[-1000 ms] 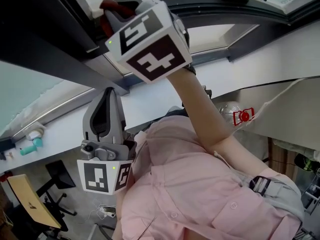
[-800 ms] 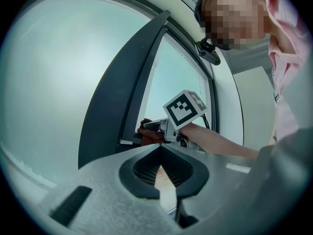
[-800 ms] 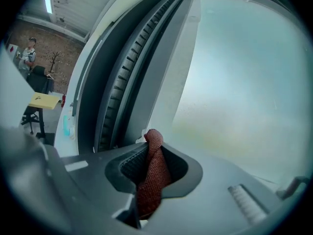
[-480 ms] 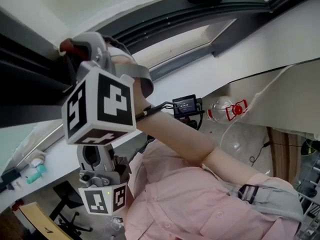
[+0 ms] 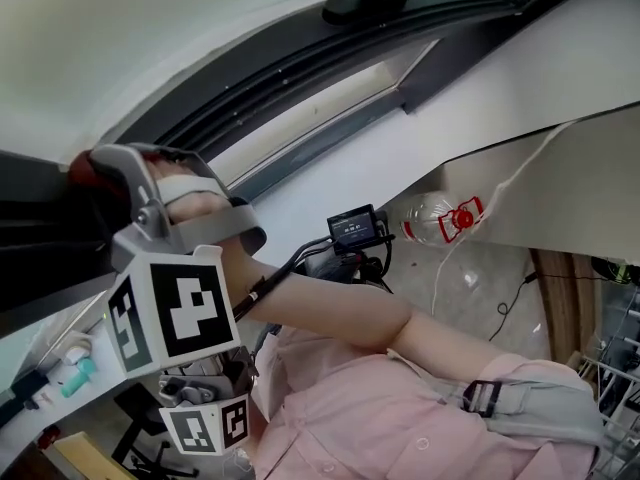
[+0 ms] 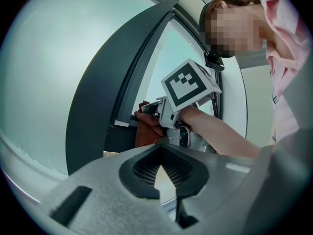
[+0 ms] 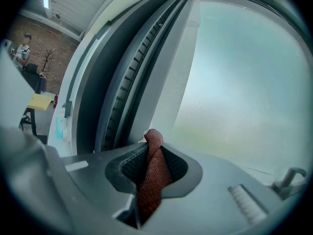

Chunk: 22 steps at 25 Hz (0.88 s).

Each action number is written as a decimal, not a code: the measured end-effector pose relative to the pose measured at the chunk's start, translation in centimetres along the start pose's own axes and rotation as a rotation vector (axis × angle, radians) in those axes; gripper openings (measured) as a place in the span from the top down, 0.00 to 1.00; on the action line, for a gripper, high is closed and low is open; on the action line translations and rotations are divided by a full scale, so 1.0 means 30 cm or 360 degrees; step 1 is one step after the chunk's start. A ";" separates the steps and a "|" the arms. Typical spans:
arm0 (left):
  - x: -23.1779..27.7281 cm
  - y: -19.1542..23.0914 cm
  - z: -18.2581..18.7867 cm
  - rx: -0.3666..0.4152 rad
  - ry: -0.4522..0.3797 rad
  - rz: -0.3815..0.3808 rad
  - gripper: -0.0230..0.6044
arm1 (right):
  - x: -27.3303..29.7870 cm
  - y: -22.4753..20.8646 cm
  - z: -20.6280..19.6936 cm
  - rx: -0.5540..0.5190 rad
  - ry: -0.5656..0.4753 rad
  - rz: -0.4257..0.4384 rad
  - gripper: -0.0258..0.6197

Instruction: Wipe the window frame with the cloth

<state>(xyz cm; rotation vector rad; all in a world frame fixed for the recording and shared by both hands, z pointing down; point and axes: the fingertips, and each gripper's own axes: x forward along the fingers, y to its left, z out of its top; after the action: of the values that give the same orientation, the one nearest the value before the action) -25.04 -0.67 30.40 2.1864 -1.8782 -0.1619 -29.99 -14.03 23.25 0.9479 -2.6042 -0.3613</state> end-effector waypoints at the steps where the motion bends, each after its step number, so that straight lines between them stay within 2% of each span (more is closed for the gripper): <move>1: 0.003 -0.005 0.003 0.0004 -0.0002 -0.0001 0.97 | -0.001 -0.001 -0.001 0.0000 0.0001 0.0001 0.87; 22: 0.004 -0.063 0.021 0.0021 -0.0037 -0.0004 0.97 | -0.013 0.004 0.007 -0.0012 -0.0030 0.0020 0.87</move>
<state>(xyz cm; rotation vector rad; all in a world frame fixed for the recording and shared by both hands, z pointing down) -23.37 -0.62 29.31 2.2050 -1.8938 -0.1767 -29.87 -13.67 23.02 0.9297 -2.6228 -0.3780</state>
